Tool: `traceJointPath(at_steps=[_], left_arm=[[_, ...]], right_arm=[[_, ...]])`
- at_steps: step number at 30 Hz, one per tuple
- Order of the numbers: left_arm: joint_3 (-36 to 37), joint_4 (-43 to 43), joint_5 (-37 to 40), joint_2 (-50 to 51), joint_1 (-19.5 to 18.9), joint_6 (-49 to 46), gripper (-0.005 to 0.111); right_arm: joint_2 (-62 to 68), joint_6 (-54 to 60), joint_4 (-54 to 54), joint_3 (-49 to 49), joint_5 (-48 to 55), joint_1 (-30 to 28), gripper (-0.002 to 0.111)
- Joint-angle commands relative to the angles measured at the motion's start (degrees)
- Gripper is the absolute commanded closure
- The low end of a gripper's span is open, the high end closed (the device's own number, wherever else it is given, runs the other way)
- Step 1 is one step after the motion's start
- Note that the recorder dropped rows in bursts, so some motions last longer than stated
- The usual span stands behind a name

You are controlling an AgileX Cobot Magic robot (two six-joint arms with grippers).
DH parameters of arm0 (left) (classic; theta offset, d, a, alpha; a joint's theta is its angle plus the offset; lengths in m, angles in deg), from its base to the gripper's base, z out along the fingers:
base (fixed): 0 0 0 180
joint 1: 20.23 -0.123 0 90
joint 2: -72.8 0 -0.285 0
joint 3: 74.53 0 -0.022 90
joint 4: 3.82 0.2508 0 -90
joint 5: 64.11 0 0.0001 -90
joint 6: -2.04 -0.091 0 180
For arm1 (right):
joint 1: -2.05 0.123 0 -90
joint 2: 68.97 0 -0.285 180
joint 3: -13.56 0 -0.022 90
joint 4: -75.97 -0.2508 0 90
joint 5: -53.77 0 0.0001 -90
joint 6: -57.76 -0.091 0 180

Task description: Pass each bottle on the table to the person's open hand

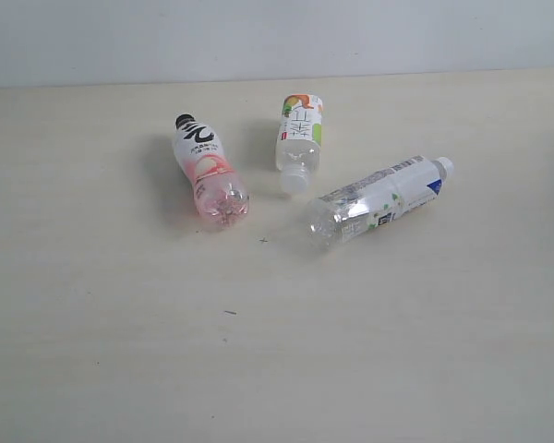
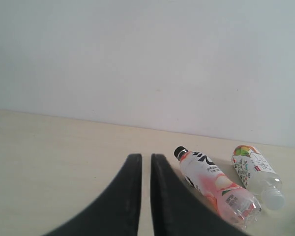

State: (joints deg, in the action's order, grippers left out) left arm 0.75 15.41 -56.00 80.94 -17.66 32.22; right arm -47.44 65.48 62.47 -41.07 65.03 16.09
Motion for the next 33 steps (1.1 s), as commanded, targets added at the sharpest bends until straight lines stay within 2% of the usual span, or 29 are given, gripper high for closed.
traceJointPath(at_steps=[1,33], left_arm=[[-0.06,0.03,-0.08,-0.36,0.41,0.04,0.097],[-0.06,0.03,-0.08,-0.36,0.41,0.04,0.097]], right_arm=[[-0.37,-0.27,-0.04,-0.25,-0.09,-0.05,0.108],[-3.88,-0.25,-0.04,-0.25,0.71,-0.05,0.108]])
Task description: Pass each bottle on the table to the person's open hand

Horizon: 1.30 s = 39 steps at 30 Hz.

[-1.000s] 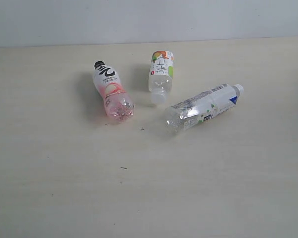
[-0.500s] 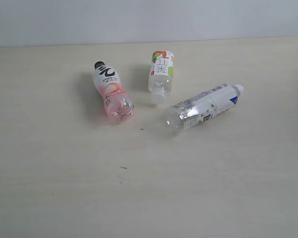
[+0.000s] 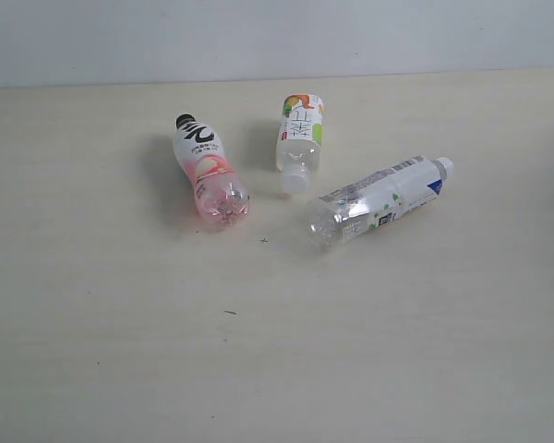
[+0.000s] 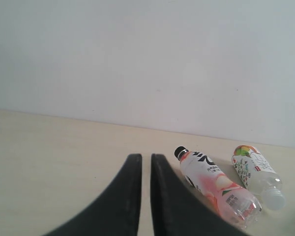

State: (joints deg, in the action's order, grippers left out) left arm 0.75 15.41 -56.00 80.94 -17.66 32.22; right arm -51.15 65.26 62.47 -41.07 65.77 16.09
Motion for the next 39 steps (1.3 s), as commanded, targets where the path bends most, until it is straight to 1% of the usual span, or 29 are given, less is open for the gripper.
traceJointPath(at_steps=[1,4,17,29,31,34,37,39], left_arm=[[-0.06,0.03,-0.08,-0.36,0.41,0.04,0.097],[-0.06,0.03,-0.08,-0.36,0.41,0.04,0.097],[-0.06,0.03,-0.08,-0.36,0.41,0.04,0.097],[-0.06,0.03,-0.08,-0.36,0.41,0.04,0.097],[-0.06,0.03,-0.08,-0.36,0.41,0.04,0.097],[-0.06,0.03,-0.08,-0.36,0.41,0.04,0.097],[-0.06,0.03,-0.08,-0.36,0.41,0.04,0.097],[-0.06,0.03,-0.08,-0.36,0.41,0.04,0.097]], right_arm=[[-0.17,-0.03,-0.04,-0.25,-0.02,-0.05,0.108],[-0.74,-0.03,-1.46,-0.25,-0.02,-0.05,0.108],[-8.1,-0.03,-1.35,-0.25,0.14,-0.05,0.108],[-8.56,-0.03,-1.35,-0.25,0.18,-0.05,0.108],[-8.54,-0.03,-1.55,-0.25,-1.11,-0.05,0.108],[-8.54,-0.48,-1.9,-0.25,-5.97,1.02,0.108],[-8.54,-0.05,-2.43,-0.25,-5.35,1.32,0.108],[-7.63,0.34,-2.43,-0.25,-6.96,1.32,0.108]])
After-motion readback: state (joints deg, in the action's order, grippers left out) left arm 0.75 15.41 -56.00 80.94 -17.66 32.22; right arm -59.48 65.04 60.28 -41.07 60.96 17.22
